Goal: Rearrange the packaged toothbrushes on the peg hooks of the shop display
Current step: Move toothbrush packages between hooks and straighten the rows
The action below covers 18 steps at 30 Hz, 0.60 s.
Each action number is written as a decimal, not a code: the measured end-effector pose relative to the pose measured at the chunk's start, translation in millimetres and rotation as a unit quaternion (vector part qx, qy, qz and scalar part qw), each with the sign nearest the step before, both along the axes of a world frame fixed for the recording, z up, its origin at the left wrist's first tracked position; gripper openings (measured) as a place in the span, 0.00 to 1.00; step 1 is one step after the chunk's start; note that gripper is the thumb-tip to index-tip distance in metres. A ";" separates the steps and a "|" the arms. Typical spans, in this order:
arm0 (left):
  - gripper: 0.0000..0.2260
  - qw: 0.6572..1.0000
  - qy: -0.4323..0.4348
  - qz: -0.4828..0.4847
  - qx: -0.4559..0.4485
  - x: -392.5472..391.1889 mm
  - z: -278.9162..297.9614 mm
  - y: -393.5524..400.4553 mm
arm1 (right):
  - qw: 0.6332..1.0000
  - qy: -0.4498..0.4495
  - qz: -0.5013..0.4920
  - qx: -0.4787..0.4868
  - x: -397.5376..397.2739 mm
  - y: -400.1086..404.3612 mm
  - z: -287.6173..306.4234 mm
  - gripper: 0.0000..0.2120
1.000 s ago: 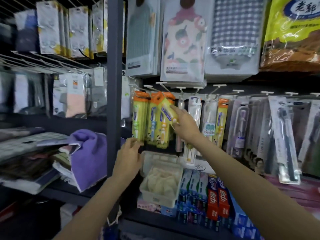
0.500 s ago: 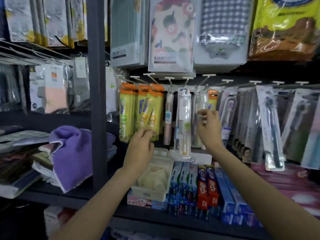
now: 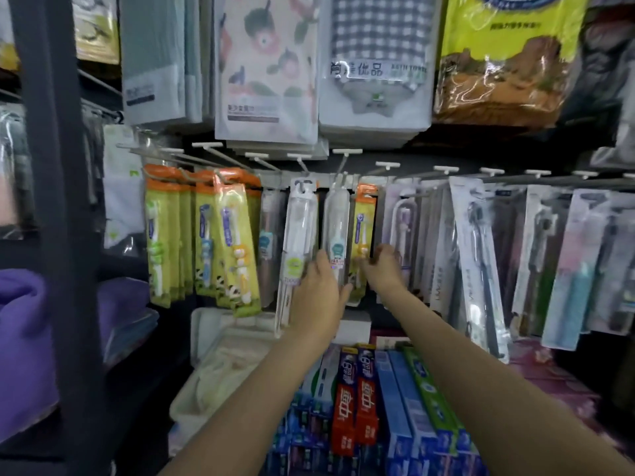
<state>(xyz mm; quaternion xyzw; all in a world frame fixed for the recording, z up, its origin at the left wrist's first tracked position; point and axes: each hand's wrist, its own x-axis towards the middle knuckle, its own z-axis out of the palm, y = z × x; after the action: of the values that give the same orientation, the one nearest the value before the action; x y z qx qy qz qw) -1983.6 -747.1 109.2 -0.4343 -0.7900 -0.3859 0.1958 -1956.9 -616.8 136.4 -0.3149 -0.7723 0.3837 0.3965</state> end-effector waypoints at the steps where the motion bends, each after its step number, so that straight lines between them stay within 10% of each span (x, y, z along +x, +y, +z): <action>1: 0.30 1.000 -0.027 0.009 -0.004 -0.5 0.4 5.7 | 1.000 0.004 -0.001 -0.010 -6.2 3.0 -0.5 0.24; 11: 0.15 0.995 0.049 0.070 -0.042 -14.6 -4.3 9.4 | 0.986 0.119 0.017 0.118 11.7 -9.8 -6.1 0.24; 18: 0.17 0.994 0.043 0.077 -0.064 -18.0 -5.3 4.0 | 0.900 -0.270 -0.068 0.335 64.9 -18.6 38.6 0.19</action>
<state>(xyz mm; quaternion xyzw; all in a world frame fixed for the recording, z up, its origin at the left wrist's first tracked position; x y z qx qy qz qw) -2001.6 -743.1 104.0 -0.4000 -0.8352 -0.2986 0.2308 -1892.0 -635.4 175.0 -0.3066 -0.9094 -0.0255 0.2800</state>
